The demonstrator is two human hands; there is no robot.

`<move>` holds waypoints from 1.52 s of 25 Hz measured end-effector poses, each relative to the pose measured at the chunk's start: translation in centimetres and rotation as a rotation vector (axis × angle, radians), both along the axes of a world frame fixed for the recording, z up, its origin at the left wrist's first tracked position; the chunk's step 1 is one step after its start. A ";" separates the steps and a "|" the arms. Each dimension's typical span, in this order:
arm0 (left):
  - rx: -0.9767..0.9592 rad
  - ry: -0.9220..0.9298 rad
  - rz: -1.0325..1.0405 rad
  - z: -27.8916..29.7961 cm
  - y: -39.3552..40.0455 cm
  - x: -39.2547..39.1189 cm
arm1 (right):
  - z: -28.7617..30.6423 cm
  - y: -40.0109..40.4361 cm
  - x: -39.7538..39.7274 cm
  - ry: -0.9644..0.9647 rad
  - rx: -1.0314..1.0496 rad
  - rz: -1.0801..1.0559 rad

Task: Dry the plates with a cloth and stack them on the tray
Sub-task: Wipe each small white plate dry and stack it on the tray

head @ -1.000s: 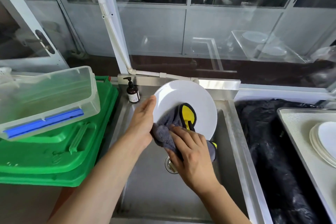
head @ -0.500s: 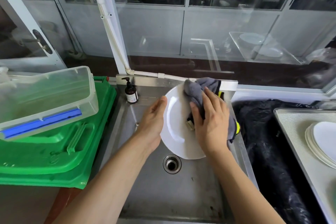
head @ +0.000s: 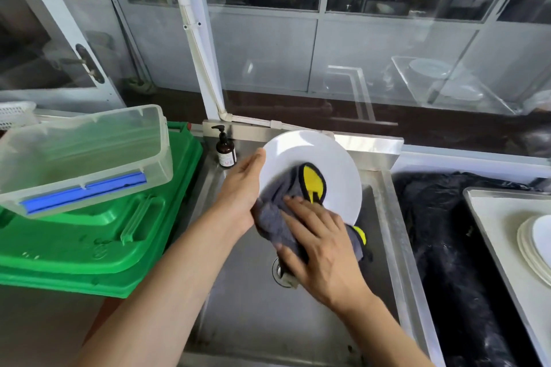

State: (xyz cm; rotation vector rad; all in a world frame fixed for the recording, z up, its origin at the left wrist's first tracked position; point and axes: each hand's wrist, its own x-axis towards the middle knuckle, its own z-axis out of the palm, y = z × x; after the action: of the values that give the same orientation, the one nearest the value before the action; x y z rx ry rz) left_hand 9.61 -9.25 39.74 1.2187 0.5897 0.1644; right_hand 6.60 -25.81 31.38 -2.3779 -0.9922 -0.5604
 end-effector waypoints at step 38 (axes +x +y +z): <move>0.214 -0.059 -0.024 -1.2 -0.4 -0.6 | 3.8 1.0 5.2 -0.148 0.085 -0.221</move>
State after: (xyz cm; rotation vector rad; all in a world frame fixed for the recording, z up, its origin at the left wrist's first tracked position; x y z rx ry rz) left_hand 9.04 -9.64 38.50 1.4226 0.5147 0.2475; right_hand 11.81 -24.76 35.21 -2.4129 -0.7531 -0.8542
